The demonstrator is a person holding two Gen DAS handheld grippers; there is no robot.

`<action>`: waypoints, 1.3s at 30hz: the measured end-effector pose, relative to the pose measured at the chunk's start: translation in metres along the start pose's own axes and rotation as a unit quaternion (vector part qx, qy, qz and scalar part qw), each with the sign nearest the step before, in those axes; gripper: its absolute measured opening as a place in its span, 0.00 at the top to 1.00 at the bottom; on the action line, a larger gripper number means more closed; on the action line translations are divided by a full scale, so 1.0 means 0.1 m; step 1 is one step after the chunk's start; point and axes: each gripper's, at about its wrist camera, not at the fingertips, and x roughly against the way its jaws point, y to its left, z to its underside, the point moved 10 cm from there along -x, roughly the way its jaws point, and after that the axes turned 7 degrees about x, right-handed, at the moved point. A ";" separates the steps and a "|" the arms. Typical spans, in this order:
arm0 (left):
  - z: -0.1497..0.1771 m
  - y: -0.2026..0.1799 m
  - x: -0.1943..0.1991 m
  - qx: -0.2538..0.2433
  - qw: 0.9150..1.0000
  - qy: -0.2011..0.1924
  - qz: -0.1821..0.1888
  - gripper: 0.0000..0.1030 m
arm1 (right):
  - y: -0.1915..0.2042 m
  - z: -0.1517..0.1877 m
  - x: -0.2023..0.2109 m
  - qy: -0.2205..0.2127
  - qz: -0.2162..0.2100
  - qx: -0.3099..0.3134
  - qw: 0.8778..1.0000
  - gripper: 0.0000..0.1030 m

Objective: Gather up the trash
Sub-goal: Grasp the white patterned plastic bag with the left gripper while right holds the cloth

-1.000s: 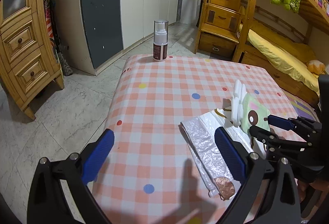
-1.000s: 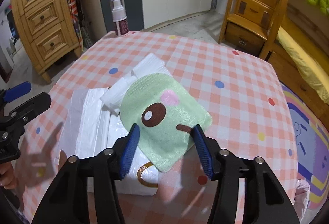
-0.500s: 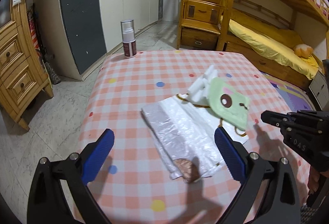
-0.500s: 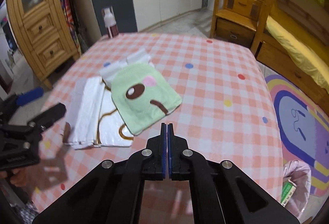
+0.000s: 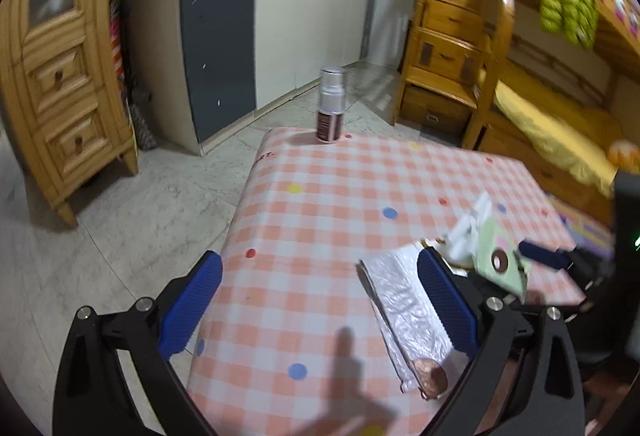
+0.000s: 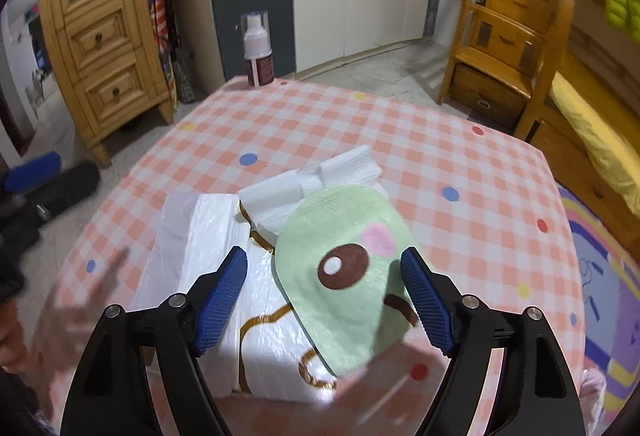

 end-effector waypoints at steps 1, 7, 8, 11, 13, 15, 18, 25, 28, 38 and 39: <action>-0.01 0.03 -0.01 0.007 1.000 0.002 0.003 0.08 | -0.01 -0.01 -0.05 0.010 0.010 0.004 1.000 0.24; -0.02 0.05 -0.02 -0.004 1.000 -0.001 -0.007 0.08 | -0.24 0.04 0.00 0.008 0.032 -0.023 0.999 0.77; -0.01 0.05 -0.02 -0.005 1.000 0.000 -0.006 0.08 | -0.29 0.06 0.04 0.006 0.038 -0.022 0.999 0.87; 0.03 0.01 -0.01 -0.015 1.000 0.003 -0.005 0.08 | -0.43 0.14 0.23 -0.003 0.052 -0.034 0.998 0.99; 0.08 -0.07 0.01 -0.026 1.000 0.006 0.006 0.08 | -0.53 0.19 0.40 -0.015 0.060 -0.046 0.997 0.99; 0.17 -0.20 0.04 -0.038 0.999 0.014 0.026 0.08 | -0.62 0.23 0.59 -0.029 0.063 -0.066 0.995 0.99; 0.33 -0.39 0.04 -0.060 0.997 0.031 0.046 0.08 | -0.73 0.33 0.82 -0.043 0.063 -0.090 0.993 0.99; 0.63 -0.80 -0.04 -0.095 0.992 0.066 0.052 0.10 | -0.84 0.56 0.95 -0.033 0.052 -0.118 0.991 0.83; 0.71 -0.89 -0.12 -0.095 0.992 0.077 0.042 0.10 | -0.91 0.55 1.08 -0.057 0.065 -0.129 0.988 0.57; 0.92 -0.97 -0.29 -0.086 0.990 0.111 -0.014 0.10 | -1.14 0.65 1.26 -0.082 0.076 -0.172 0.979 0.56; 0.92 -0.96 -0.27 -0.084 0.990 0.108 -0.015 0.14 | -1.14 0.65 1.26 -0.081 0.076 -0.170 0.979 0.56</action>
